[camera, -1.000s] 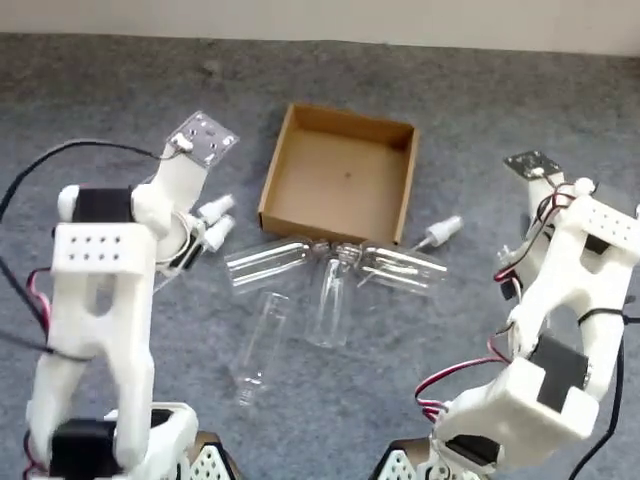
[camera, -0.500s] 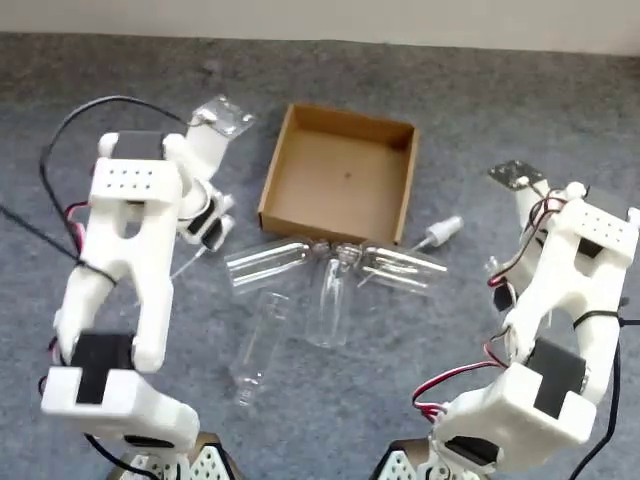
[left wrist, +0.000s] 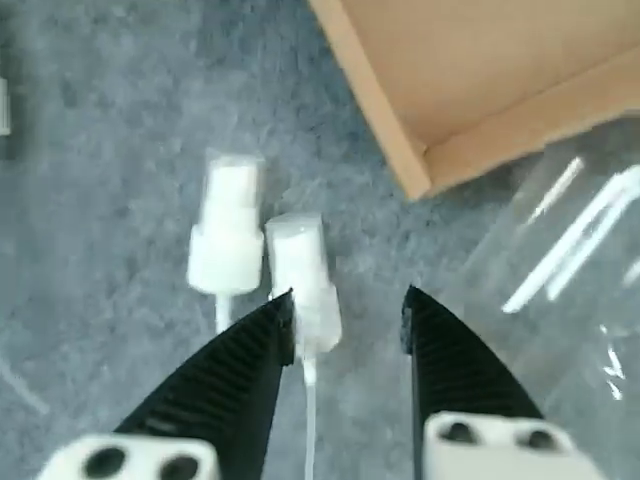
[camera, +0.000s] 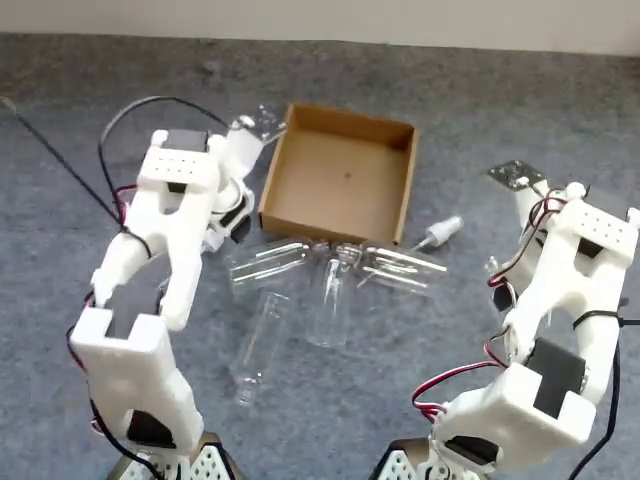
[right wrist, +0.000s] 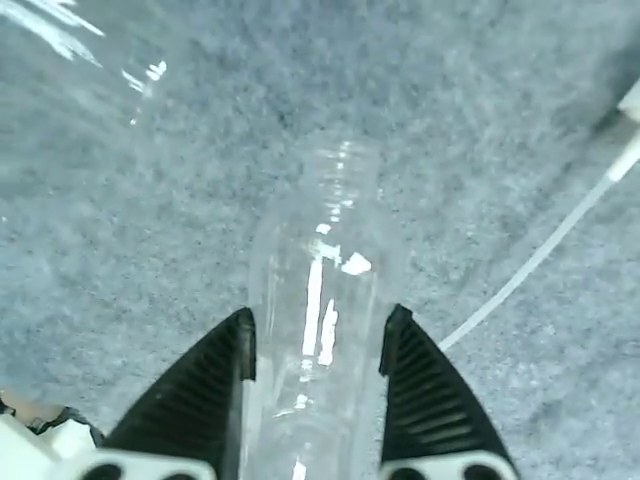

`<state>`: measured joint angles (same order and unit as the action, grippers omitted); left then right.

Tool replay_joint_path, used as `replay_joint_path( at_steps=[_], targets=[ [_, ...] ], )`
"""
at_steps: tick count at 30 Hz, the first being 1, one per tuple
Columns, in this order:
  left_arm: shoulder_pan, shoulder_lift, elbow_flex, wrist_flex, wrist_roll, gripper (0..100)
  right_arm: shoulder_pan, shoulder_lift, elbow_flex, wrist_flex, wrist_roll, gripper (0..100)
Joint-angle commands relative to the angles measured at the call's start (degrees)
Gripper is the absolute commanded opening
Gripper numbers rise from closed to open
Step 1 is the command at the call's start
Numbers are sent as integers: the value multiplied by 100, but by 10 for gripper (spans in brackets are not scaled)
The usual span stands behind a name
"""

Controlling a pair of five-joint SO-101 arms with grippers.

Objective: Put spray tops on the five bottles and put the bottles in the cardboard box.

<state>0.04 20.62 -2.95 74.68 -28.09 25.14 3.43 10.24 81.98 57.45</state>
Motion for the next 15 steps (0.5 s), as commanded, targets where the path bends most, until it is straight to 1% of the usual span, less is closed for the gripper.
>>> replay_joint_path(
  at_steps=[1,4,15],
  targets=[
    [66,277,-259,-264,-35,151,31,-365,-4,48,35,13],
    [-75,435,-356,-316,-35,127,66,-365,-4,48,35,13],
    [-312,523,-338,-325,-44,127,66,-365,4,84,35,13]
  ],
)
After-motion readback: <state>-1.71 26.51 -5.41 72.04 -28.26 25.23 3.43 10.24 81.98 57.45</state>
